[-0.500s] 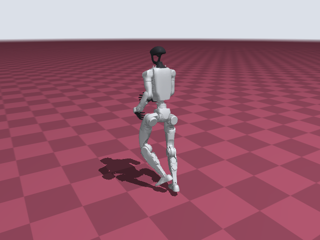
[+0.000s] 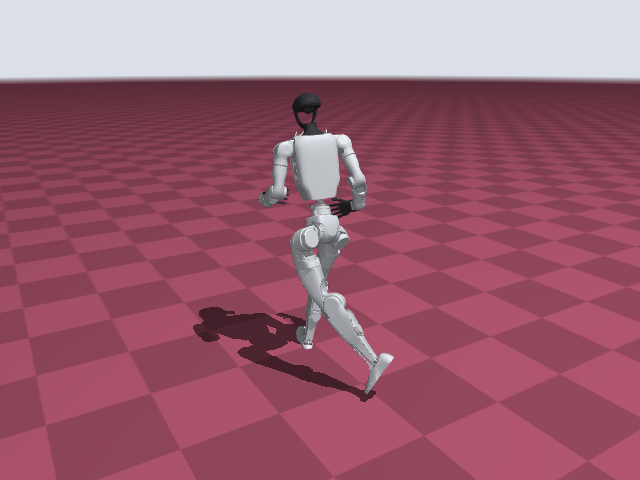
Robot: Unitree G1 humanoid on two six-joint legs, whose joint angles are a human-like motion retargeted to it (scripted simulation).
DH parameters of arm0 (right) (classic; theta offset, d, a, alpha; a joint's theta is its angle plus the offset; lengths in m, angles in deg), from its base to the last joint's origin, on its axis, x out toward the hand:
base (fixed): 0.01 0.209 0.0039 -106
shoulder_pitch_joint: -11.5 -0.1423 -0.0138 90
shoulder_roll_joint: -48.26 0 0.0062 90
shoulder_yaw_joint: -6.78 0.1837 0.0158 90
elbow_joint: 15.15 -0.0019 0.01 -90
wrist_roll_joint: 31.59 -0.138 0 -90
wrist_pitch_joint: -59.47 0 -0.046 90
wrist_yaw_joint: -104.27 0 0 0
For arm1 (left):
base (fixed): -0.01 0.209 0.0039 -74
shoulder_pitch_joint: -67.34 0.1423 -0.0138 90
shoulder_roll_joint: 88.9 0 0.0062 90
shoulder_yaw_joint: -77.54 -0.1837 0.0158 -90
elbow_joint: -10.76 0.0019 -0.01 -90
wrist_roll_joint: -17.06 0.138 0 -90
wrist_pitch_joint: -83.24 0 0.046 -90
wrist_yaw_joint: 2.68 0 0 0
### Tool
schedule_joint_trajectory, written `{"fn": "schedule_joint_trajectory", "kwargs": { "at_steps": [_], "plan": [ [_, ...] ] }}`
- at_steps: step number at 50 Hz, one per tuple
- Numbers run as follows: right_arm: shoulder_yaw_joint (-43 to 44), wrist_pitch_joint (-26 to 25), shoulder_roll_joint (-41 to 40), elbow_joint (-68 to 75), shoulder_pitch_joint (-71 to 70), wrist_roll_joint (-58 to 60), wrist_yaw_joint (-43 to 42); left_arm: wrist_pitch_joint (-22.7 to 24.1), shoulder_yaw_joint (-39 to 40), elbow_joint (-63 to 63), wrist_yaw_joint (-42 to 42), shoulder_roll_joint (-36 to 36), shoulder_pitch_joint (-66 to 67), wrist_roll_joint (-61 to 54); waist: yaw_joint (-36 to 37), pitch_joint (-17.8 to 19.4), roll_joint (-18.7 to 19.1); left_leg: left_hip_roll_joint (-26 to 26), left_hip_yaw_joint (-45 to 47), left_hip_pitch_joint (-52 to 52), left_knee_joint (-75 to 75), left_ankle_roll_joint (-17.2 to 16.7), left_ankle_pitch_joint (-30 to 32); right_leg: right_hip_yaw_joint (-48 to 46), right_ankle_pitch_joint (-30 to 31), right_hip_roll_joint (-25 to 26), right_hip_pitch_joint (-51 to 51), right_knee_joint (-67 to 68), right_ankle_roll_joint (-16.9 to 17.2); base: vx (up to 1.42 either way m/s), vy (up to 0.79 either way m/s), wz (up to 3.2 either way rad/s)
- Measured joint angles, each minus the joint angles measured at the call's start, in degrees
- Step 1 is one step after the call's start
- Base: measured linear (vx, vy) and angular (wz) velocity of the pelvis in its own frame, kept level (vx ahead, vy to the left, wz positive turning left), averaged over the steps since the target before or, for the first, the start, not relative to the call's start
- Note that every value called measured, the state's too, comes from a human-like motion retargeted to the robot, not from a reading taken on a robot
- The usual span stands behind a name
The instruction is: Walk run
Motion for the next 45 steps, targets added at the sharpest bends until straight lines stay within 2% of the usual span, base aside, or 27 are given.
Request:
{"fn": "schedule_joint_trajectory", "kwargs": {
  "at_steps": [2, 3, 5, 7, 9, 10, 12, 13, 15, 17, 18, 20, 21, 22, 23, 25, 27, 29, 32, 34, 36, 38, 40, 41, 42, 43, 45],
  "plan": [
    [-2.1, -0.4, -1.7, 3.7, -7.8, 5.3, -2.6, -0.2, 1.5, 3.5, 0.6, 2.3, 2.7, 3.0, 2.1, 0.0, -6.3, -1.4, 8.9, 3.0, 8.9, 4.8, -2.7, 7.8, 3.7, -2.6, 1.7, 4.0, -1.4, 2.34, -0.62, -0.88],
    [-3.7, -0.9, -2.7, 5.3, -11.9, 6.8, -3.4, -0.2, 2.6, 6.9, -0.3, 3.8, 3.6, 5.2, 4.6, 0.3, -9.3, -2.4, 11.4, 2.6, 15.0, 6.4, -4.4, 10.2, 5.1, -3.4, 2.2, 10.7, -5.1, 2.52, -0.54, -1.15],
    [-8.5, -2.8, -5.5, 7.7, -20.0, 7.9, -6.1, 0.8, 4.2, 17.3, -1.1, 5.9, 4.2, 11.3, 10.4, 3.7, -11.9, -2.4, 11.0, -3.6, 31.4, 10.9, -9.5, 16.8, 0.1, -6.5, 3.4, 24.0, -5.3, 2.92, -0.58, -0.67],
    [-10.9, -5.9, -7.1, 6.1, -24.5, 7.1, -4.8, -0.6, 4.6, 23.3, -2.1, 5.2, 7.7, 14.6, 14.3, 3.6, -12.4, 0.4, 8.0, -16.9, 42.1, 11.2, -14.8, 12.8, -5.5, -9.2, 12.4, 23.0, -2.5, 2.36, -0.5, 0.22],
    [-13.3, -10.1, -7.6, 2.0, -27.3, 6.0, -4.2, 1.0, 5.2, 24.1, -3.1, 4.3, 11.0, 11.8, 20.8, 3.6, -8.6, 7.3, 7.2, -29.2, 43.9, 10.7, -21.3, 6.5, -4.1, -1.7, 24.0, 13.7, -1.3, 2.57, -0.56, -0.09],
    [-12.9, -12.0, -7.5, -0.6, -27.9, 6.0, -3.4, 3.0, 6.0, 23.4, -3.0, 4.0, 12.7, 9.6, 23.7, 4.2, -5.3, 10.2, 4.0, -34.5, 41.8, 9.7, -24.1, 2.1, -0.3, 4.0, 31.2, 6.6, -0.6, 2.23, -0.46, -0.55],
    [-14.6, -13.0, -6.7, -5.6, -26.9, 4.1, -2.8, 5.9, 7.8, 21.0, -1.4, 2.9, 16.9, 5.9, 31.0, 5.1, -4.6, 9.5, 2.1, -40.1, 27.4, 6.8, -25.8, 2.7, 14.7, 10.6, 41.3, -3.2, 2.0, 1.96, -0.44, -1.3],
    [-14.6, -12.7, -6.9, -7.4, -26.3, 3.0, -2.3, 6.6, 8.7, 20.1, -0.8, 2.3, 18.8, 4.7, 34.5, 5.8, -4.8, 8.6, 1.4, -41.7, 18.7, 5.3, -26.4, 4.6, 23.9, 12.2, 44.8, -5.7, 3.4, 2.12, -0.46, -1.52],
    [-14.0, -12.1, -6.5, -10.1, -25.6, 0.8, -1.3, 7.6, 10.0, 18.2, 0.3, 1.3, 20.9, 2.7, 41.1, 7.1, -5.3, 8.5, -0.7, -43.7, 3.6, 1.9, -28.4, 0.0, 38.7, 12.1, 51.1, -9.3, 7.0, 1.88, -0.42, -1.31],
    [-12.0, -12.7, -5.8, -10.5, -25.0, 2.0, 0.5, 8.4, 9.9, 16.7, 2.0, 0.6, 19.8, 1.8, 43.6, 7.4, -5.0, 9.9, -2.1, -46.1, -3.1, 1.0, -31.7, 0.9, 41.2, 13.8, 53.8, -5.6, 6.4, 1.79, -0.37, -0.27],
    [-10.4, -13.1, -5.9, -9.8, -24.5, 3.6, 0.9, 8.6, 9.3, 16.3, 3.2, 0.1, 18.3, 1.9, 44.0, 7.1, -3.2, 11.1, -5.1, -47.4, -3.4, -0.4, -33.0, -1.0, 40.6, 15.6, 54.4, -1.7, 4.0, 2.15, -0.39, 0.22],
    [-7.8, -13.1, -7.1, -7.1, -22.0, 6.7, 0.3, 8.3, 7.9, 16.2, 5.2, 0.1, 14.8, 3.5, 44.0, 7.2, 2.6, 14.4, -8.9, -47.0, 0.5, -0.2, -31.1, -6.5, 38.8, 18.4, 55.8, 9.4, -0.9, 2.58, -0.45, 0.37],
    [-7.6, -12.4, -7.7, -4.7, -20.1, 7.2, 0.1, 7.7, 7.4, 16.4, 5.2, 0.4, 13.2, 4.2, 41.6, 7.0, 3.8, 14.2, -10.5, -47.2, 8.9, 6.2, -31.5, -8.0, 37.5, 17.9, 54.2, 16.7, -0.8, 2.48, -0.47, 0.51],
    [-6.8, -11.6, -8.0, -1.5, -17.9, 8.1, -0.3, 7.1, 6.3, 17.2, 5.4, 0.9, 11.5, 4.7, 40.0, 7.1, 4.4, 14.6, -12.0, -47.5, 16.7, 9.9, -32.7, -7.7, 35.9, 17.1, 51.5, 24.8, -0.7, 2.34, -0.39, 0.21],
    [-5.1, -10.8, -7.9, 3.4, -15.4, 9.7, -1.1, 6.4, 3.8, 19.5, 6.0, 2.0, 9.4, 4.9, 40.2, 7.7, 3.8, 16.3, -13.3, -47.9, 23.6, 8.1, -35.3, -3.6, 33.8, 15.6, 46.7, 34.5, -0.2, 2.55, -0.28, -0.08],
    [-7.1, -14.2, -7.6, 11.3, -7.4, 10.7, -2.9, 3.7, 3.0, 23.7, 2.7, 3.2, 5.8, 3.6, 33.3, 6.4, 5.9, 18.9, -11.5, -39.7, 27.4, 7.3, -43.2, -1.2, 28.6, 14.9, 35.5, 47.5, 0.5, 2.59, -0.16, 0.3],
    [-7.6, -17.9, -3.8, 13.0, -0.8, -0.2, 5.2, -1.0, 0.1, 20.1, -2.2, 3.3, 4.0, -0.1, 23.6, 1.6, 6.0, 12.0, -10.5, -34.5, 21.0, 8.3, -43.9, -3.1, 21.2, 6.7, 21.6, 50.7, 1.1, 2.23, -0.22, 1.05],
    [-1.5, -14.9, -1.6, 12.2, 4.4, -8.2, 7.6, -1.0, -1.6, 13.5, -2.8, 2.7, 2.6, -1.2, 17.8, -0.3, 5.4, 7.7, -9.4, -26.0, 11.8, 5.9, -37.2, -6.3, 15.6, 0.8, 13.8, 43.2, -1.2, 2.38, -0.49, 1.04],
    [7.5, -6.1, -0.6, 10.6, 12.0, -11.4, 3.4, 1.0, -5.3, 3.4, -1.2, -1.2, 1.6, -3.4, 10.8, -0.7, 5.6, 4.9, -9.0, -12.3, 1.9, 1.7, -15.6, -12.0, 11.7, -2.1, 10.0, 19.9, -0.4, 1.8, -0.49, 1.3],
    [10.0, -2.8, -0.9, 10.4, 14.0, -10.8, 1.1, 0.1, -7.9, -1.2, 0.7, -3.6, 0.9, -4.1, 8.4, -0.4, 3.5, 3.6, -6.6, -5.5, -0.4, 1.9, -3.3, -10.5, 9.2, -1.3, 10.1, 4.6, 0.7, 1.94, -0.68, 0.63],
    [8.8, -1.6, -1.2, 10.3, 11.4, -9.4, -0.1, -1.7, -7.3, -3.5, 0.8, -5.4, 0.1, -4.0, 7.8, 0.4, -0.6, 1.4, -1.6, -1.9, 2.5, 3.5, 0.6, -5.9, 6.8, -2.3, 9.1, -1.5, 1.0, 1.67, -0.7, -0.26],
    [5.5, -1.3, -1.3, 10.5, 6.2, -7.5, -1.0, -1.7, -5.6, -2.4, 0.9, -5.3, 0.2, -3.1, 7.4, 1.5, -5.9, 0.6, 6.7, 0.4, 9.3, 6.4, -1.5, 0.9, 6.2, -5.0, 8.9, -0.7, 2.4, 1.93, -0.75, -0.06],
    [1.6, -1.9, -1.0, 10.6, 0.3, -5.0, -1.5, -0.4, -4.6, 1.0, 1.5, -3.4, 1.5, -0.9, 7.7, 3.5, -10.8, 2.4, 11.0, 1.5, 21.0, 8.0, -5.9, 9.0, 18.7, -7.7, 11.8, 4.1, 0.6, 2.03, -0.68, 0.0],
    [-1.1, -2.8, -1.5, 11.4, -2.3, -3.4, -2.0, 1.0, -3.3, 4.3, 1.4, -2.1, 3.6, 1.5, 10.0, 2.1, -12.1, 0.9, 10.6, -1.9, 25.9, 8.7, -7.1, 14.6, 11.9, -5.6, 9.9, 11.7, -1.9, 1.88, -0.6, -0.52],
    [-2.7, -4.2, -2.5, 12.4, -5.1, -2.4, -1.8, 2.6, -2.3, 8.0, 1.3, -1.0, 5.7, 3.9, 12.1, 1.6, -12.0, 1.1, 8.7, -6.3, 32.0, 9.2, -9.3, 15.3, 6.4, -5.1, 10.1, 17.9, -3.5, 2.21, -0.58, -0.07],
    [-1.9, -6.2, -4.3, 13.6, -8.2, -2.4, -0.2, 4.5, -1.7, 12.4, 1.1, -0.3, 7.8, 6.4, 13.8, 3.2, -9.3, 4.6, 3.9, -12.5, 40.5, 9.6, -13.8, 6.4, 3.2, -7.7, 14.5, 21.3, -3.1, 2.47, -0.56, 0.11],
    [-5.4, -11.5, -7.4, 12.1, -13.0, -4.8, 3.5, 5.2, -0.4, 20.0, 0.2, 3.4, 11.7, 8.6, 22.2, 2.5, -8.6, 5.4, 4.5, -24.0, 45.1, 9.1, -21.0, 7.9, 0.2, -4.8, 20.1, 18.5, -0.8, 2.19, -0.46, -0.77]
  ]
}}
